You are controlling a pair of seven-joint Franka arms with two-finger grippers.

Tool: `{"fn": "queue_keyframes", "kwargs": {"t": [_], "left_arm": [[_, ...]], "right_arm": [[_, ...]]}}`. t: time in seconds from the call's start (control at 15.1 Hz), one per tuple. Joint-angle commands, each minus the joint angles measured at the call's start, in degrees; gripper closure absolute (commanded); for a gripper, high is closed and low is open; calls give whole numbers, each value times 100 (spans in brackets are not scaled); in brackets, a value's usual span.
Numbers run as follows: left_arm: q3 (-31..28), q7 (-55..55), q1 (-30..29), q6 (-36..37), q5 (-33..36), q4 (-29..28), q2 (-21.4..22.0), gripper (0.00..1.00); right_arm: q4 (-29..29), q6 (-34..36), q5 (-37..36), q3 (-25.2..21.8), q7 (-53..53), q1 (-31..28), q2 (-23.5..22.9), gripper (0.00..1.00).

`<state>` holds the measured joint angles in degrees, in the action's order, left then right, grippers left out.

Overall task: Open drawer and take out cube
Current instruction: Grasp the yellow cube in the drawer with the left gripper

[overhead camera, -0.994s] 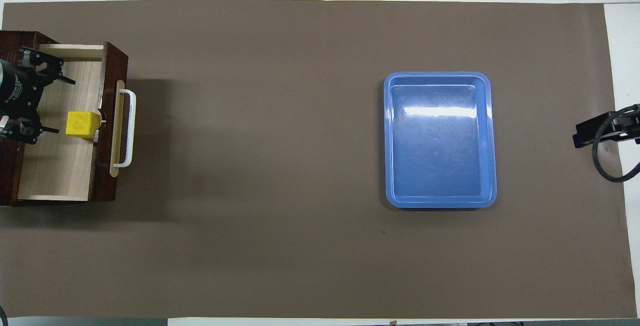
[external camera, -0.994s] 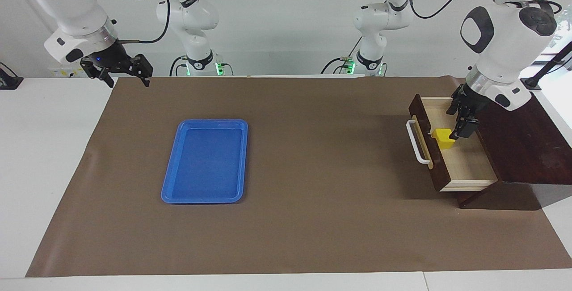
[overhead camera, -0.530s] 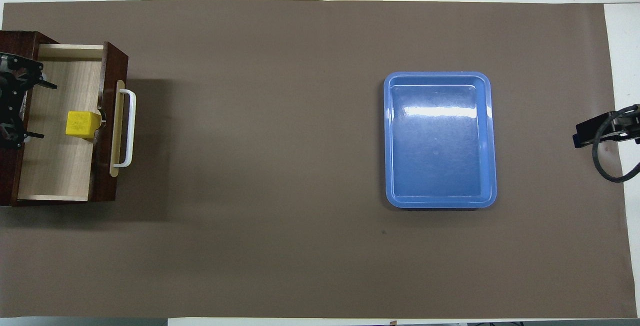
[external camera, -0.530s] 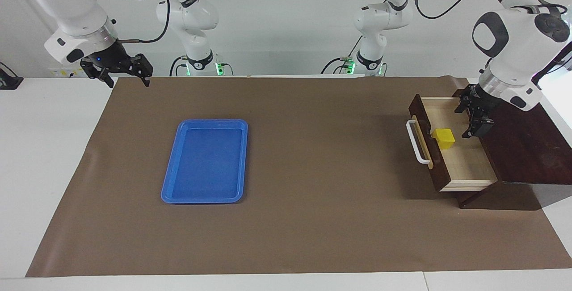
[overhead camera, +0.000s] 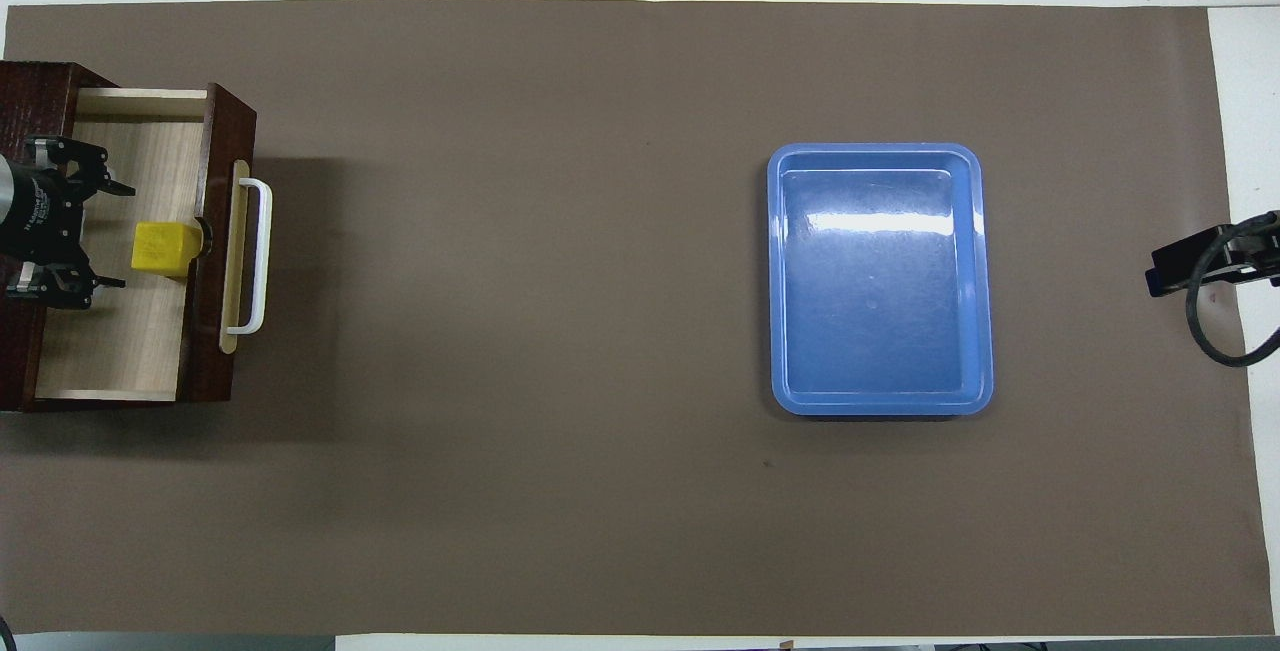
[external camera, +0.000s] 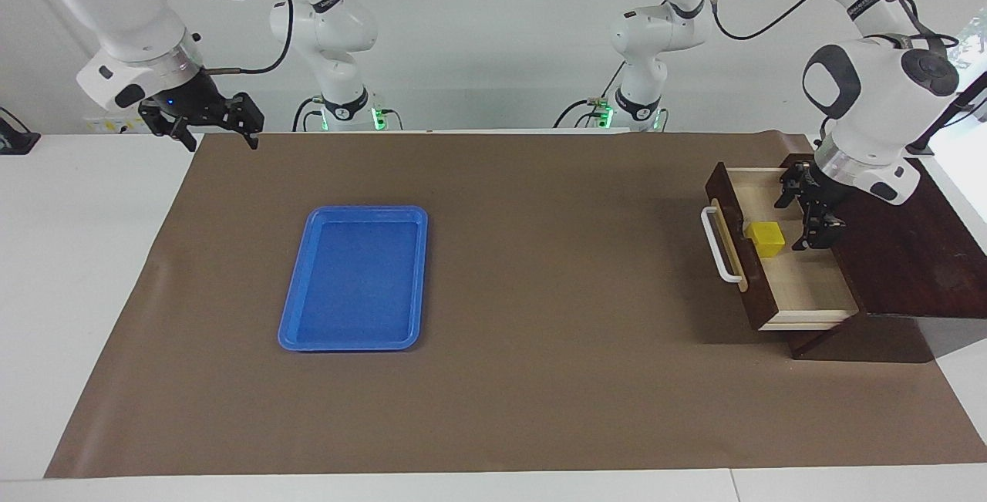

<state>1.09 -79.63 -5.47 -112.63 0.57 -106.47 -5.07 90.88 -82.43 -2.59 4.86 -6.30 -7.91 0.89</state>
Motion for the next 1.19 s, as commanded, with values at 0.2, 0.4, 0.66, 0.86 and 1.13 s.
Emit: {"fn": "queue_keyframes", "kwargs": {"t": [0.2,0.4,0.66,0.86,1.13], "left_arm": [[-3,-264,46,-356,-65,-400,94,0],[-3,-255,46,-444,-65,-532,129,0],[5,-264,99,-444,-65,-603,164,9],[5,-255,126,-444,-65,-603,156,36],[5,-246,222,-418,-65,-577,156,92]], "right_arm": [[131,-115,22,67,-144,-115,78,0],[289,-124,22,59,-4,-123,157,0],[631,-255,380,59,917,-115,297,0],[922,-300,689,41,1568,-123,447,0],[1378,-467,1207,50,2482,-106,631,0]]}}
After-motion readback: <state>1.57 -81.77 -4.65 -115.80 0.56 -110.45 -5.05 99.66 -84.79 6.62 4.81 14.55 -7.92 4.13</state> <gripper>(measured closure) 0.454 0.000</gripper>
